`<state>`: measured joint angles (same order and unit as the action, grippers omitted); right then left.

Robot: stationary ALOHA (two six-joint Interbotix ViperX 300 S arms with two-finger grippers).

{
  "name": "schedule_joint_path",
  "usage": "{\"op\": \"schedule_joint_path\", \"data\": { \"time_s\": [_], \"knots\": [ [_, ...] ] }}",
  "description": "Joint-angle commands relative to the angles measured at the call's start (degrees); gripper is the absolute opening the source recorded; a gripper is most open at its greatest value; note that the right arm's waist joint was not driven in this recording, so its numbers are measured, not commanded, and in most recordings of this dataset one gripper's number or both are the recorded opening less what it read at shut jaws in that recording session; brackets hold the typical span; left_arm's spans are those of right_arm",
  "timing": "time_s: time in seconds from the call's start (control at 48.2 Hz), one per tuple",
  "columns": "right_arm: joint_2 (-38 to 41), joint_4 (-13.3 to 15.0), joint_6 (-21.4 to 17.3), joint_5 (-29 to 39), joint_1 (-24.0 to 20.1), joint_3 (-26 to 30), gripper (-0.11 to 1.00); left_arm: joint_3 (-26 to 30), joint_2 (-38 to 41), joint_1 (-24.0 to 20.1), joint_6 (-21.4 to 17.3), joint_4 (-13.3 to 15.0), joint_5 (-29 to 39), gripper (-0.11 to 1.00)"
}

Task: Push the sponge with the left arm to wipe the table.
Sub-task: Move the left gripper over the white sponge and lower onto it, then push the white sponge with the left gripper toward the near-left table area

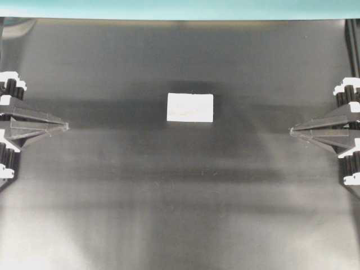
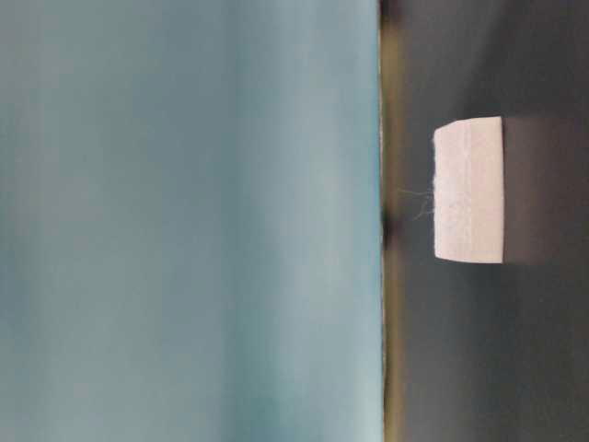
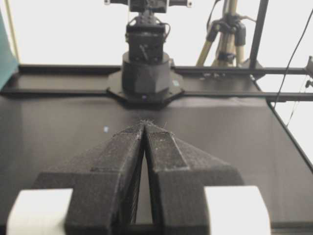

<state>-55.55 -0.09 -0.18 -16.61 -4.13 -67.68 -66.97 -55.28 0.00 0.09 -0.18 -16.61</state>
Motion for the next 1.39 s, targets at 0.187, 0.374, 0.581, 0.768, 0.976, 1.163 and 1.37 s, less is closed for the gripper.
{"op": "schedule_joint_path", "data": {
  "time_s": [0.187,0.374,0.581,0.768,0.976,1.163,1.37],
  "knots": [
    [0.7,-0.09,-0.53,1.05,0.0,-0.62,0.0,9.23,16.52,-6.5,10.81,-2.29,6.06,-0.01],
    [0.62,-0.18,-0.53,3.34,0.0,-0.79,-0.01,17.05,30.5,-9.58,10.81,-2.29,6.94,-0.01],
    [0.44,-0.18,-0.53,4.04,0.0,-1.05,0.0,27.77,45.09,-12.92,9.93,-2.37,9.84,0.0],
    [0.26,-0.18,-0.62,3.96,0.0,-1.67,0.0,37.79,57.57,-14.24,9.84,-2.37,12.57,0.06],
    [0.18,-0.18,-0.53,3.96,0.0,-1.76,0.0,46.41,66.71,-15.21,10.72,-2.37,16.61,0.44],
    [0.18,-0.18,-0.44,3.96,0.0,-2.11,0.0,51.68,73.65,-16.7,11.43,-2.37,19.95,0.59],
    [0.18,-0.18,-0.53,3.78,0.0,-2.46,0.0,53.17,77.34,-18.54,11.51,-2.37,19.78,0.52]
  ]
}}
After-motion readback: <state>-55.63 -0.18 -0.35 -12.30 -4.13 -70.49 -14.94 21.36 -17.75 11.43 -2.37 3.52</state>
